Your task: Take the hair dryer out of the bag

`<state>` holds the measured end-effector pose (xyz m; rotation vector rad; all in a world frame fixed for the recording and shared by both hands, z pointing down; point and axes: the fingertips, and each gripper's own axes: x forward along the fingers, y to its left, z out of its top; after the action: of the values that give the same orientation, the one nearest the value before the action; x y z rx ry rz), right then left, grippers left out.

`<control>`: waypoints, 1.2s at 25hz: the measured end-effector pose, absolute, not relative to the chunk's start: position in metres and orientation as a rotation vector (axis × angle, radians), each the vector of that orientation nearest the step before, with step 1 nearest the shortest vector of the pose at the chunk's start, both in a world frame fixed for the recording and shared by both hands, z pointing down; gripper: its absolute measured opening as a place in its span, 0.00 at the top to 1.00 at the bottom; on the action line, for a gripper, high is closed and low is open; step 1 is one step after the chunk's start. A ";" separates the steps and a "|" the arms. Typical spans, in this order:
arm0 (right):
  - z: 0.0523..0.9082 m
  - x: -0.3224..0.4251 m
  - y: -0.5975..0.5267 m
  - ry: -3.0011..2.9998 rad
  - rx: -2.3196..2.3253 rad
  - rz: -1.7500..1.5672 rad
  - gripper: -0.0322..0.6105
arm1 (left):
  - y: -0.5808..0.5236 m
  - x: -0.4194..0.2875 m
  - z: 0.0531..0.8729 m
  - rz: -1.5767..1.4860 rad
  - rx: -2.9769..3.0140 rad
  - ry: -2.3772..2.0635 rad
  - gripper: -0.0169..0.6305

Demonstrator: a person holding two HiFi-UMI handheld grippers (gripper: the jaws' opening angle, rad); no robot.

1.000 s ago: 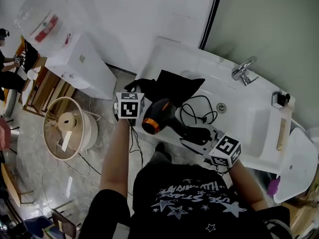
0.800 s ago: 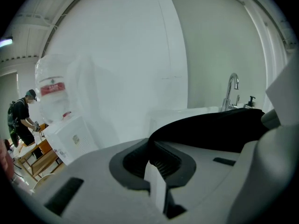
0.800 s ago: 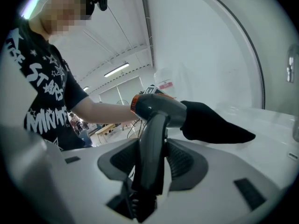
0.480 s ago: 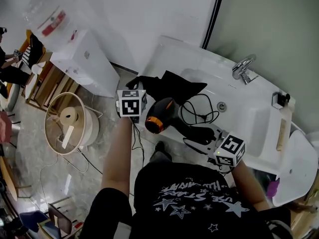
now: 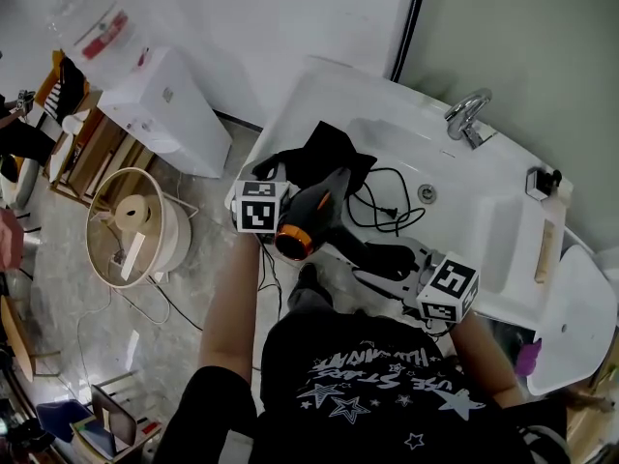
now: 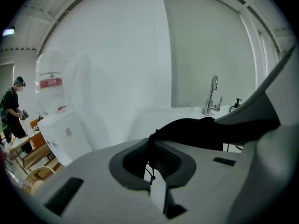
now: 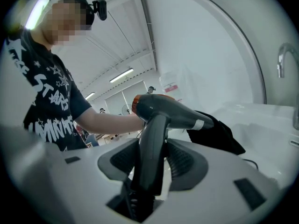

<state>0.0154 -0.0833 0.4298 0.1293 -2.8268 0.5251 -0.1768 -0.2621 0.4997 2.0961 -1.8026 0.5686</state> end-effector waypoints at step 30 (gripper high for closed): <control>0.449 0.136 -0.081 -2.846 0.386 0.754 0.65 | -0.116 -0.077 0.498 0.522 1.997 -1.925 0.63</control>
<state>0.1365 -0.0815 0.4495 0.3859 -2.8460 0.7541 -0.0769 -0.1162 0.4980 1.9971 -1.9250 0.5216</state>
